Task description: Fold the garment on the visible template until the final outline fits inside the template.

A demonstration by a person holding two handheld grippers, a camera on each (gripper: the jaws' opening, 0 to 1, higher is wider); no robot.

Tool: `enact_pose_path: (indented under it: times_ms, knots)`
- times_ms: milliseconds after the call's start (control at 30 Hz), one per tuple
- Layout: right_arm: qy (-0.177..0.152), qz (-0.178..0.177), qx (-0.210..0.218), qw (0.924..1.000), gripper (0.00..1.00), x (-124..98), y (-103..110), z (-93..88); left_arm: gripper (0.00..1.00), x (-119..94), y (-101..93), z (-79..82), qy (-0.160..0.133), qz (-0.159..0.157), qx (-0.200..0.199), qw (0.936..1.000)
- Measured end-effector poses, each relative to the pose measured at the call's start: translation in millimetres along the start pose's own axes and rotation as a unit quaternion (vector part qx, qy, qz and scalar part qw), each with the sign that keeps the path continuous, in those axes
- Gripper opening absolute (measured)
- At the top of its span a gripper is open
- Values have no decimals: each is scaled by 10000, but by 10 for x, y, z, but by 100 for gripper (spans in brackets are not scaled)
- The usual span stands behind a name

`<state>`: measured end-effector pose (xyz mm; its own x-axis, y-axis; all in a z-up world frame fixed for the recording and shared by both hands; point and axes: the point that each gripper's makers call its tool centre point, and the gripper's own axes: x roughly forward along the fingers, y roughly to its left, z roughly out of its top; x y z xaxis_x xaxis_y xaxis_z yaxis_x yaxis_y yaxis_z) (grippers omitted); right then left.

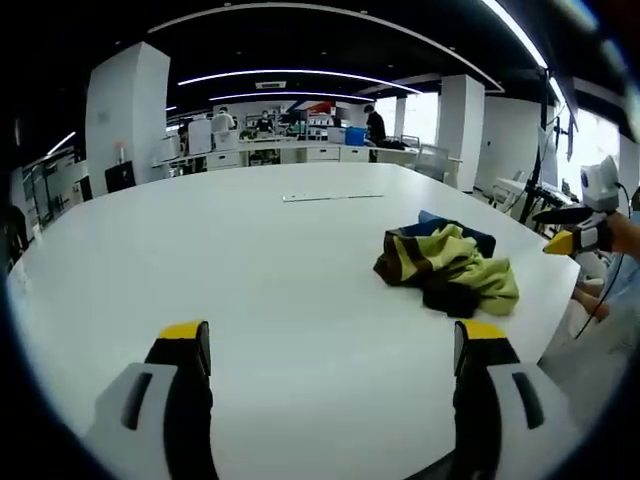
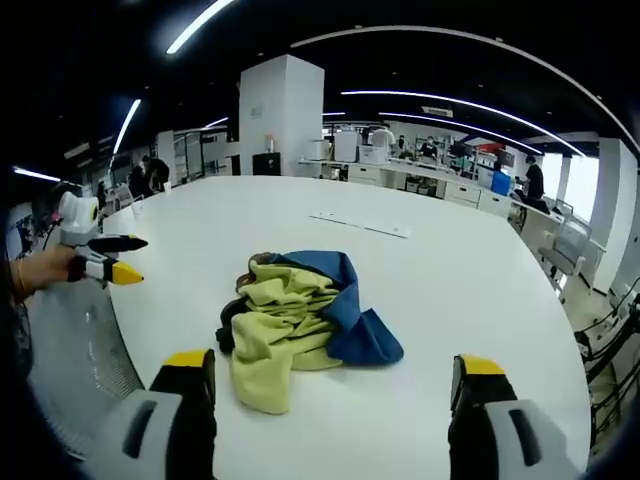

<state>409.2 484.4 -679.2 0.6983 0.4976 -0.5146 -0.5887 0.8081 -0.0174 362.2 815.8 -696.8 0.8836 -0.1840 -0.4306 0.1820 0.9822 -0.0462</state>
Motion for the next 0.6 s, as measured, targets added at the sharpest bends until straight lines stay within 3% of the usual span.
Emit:
enact_pose_path:
  times_ms: [600]
  knots:
    - [56,22,-45,10000,97,-6,19,-19,99,1,1,-12,39,-19,24,10000]
